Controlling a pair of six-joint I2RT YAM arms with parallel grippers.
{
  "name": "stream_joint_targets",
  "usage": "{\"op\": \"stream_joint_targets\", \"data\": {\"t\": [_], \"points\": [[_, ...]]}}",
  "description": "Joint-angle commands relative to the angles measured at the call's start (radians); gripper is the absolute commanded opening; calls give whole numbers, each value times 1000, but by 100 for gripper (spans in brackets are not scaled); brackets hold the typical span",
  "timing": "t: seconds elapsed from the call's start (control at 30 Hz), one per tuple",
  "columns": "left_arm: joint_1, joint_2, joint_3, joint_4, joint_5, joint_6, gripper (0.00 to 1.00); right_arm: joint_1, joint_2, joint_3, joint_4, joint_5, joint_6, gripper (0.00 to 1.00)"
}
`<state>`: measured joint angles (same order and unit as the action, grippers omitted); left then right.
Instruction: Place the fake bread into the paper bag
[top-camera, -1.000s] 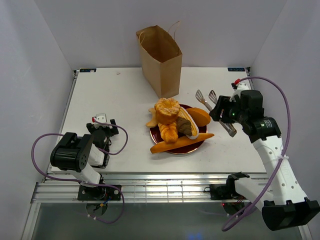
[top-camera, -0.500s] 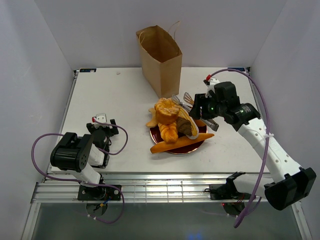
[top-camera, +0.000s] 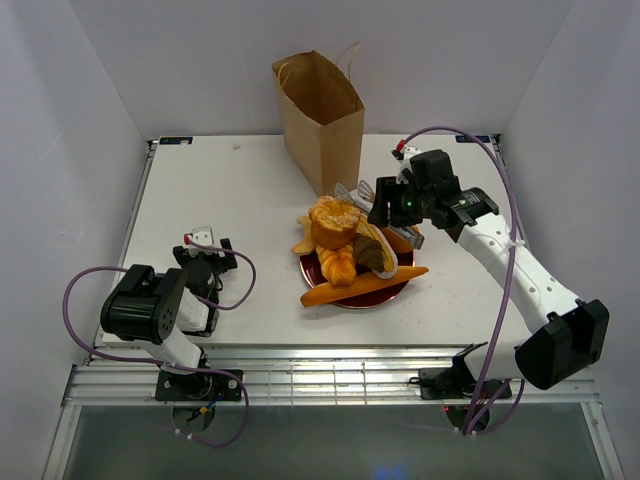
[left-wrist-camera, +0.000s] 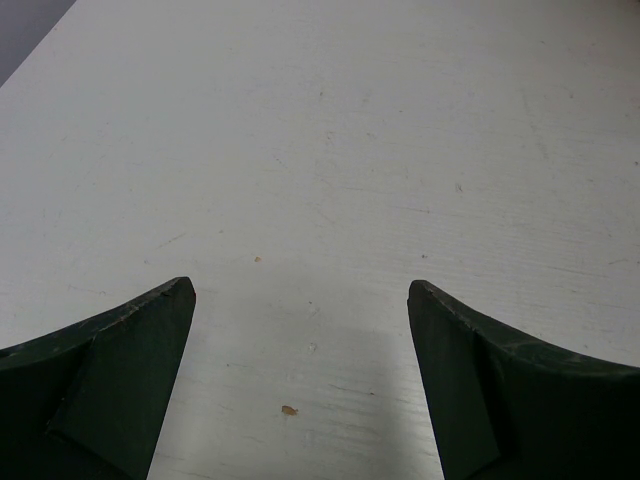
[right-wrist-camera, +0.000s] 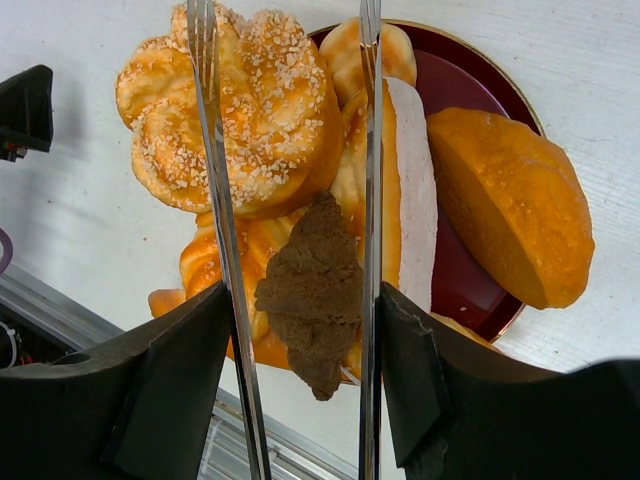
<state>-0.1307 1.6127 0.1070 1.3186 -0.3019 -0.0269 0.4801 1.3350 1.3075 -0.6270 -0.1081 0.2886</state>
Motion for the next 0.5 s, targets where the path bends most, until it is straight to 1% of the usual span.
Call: {"op": "stream_joint_targets", "data": {"t": [0.0,0.13,0.47], "points": [[3,-17,10,102,14,-13,98,25,10,45,23,21,9,63],[3,-17,10,103,14,-13,98,34,13,29,23,73,9,63],[5,-17,10,102,14,-13,98,38,27,36,-8,48,12,62]]}}
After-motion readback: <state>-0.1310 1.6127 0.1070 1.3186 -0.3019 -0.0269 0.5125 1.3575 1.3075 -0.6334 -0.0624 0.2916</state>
